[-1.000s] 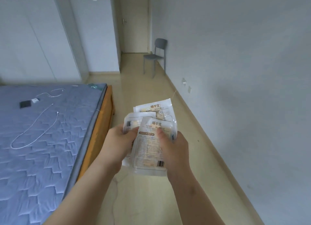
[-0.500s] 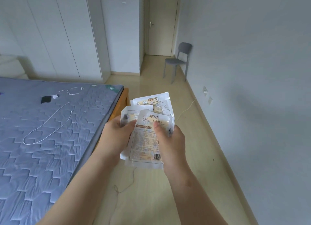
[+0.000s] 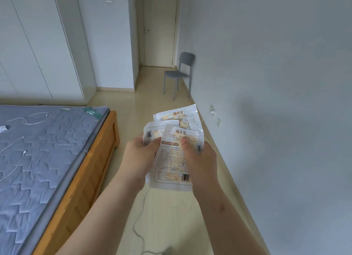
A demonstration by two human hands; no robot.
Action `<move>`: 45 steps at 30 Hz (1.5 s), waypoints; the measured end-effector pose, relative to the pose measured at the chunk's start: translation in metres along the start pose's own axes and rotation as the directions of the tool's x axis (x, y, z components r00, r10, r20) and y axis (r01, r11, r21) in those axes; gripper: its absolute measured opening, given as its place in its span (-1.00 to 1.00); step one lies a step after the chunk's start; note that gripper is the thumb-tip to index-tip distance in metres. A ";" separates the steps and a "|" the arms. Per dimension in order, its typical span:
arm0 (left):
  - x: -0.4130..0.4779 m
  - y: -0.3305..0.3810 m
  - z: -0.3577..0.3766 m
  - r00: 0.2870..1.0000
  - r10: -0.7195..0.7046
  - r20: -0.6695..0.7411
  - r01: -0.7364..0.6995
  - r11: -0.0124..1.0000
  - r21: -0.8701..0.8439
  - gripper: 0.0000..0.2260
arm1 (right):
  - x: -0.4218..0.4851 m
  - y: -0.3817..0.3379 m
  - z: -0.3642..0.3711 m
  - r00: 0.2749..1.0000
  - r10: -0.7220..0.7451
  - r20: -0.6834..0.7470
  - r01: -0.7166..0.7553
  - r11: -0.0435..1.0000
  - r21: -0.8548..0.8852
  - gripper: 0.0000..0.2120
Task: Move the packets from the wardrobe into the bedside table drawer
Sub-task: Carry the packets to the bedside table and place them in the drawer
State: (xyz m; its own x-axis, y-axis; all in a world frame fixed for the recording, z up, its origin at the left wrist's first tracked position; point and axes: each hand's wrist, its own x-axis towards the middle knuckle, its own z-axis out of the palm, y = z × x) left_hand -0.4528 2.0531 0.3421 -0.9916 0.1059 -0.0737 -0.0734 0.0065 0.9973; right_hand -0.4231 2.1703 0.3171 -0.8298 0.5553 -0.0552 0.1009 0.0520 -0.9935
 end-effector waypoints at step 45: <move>0.955 0.087 0.145 0.941 -0.022 -0.338 0.016 1.000 -0.019 -0.86 | 0.948 -0.106 0.325 0.915 0.016 0.404 -0.060 0.993 0.098 -0.78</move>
State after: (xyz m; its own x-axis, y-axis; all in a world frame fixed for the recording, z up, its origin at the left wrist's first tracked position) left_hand -1.3906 2.2987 0.3587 -0.9673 -0.2365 -0.0914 -0.0914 -0.0108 0.9958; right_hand -1.3990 2.4213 0.3373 -0.9791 0.1735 -0.1063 0.0966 -0.0633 -0.9933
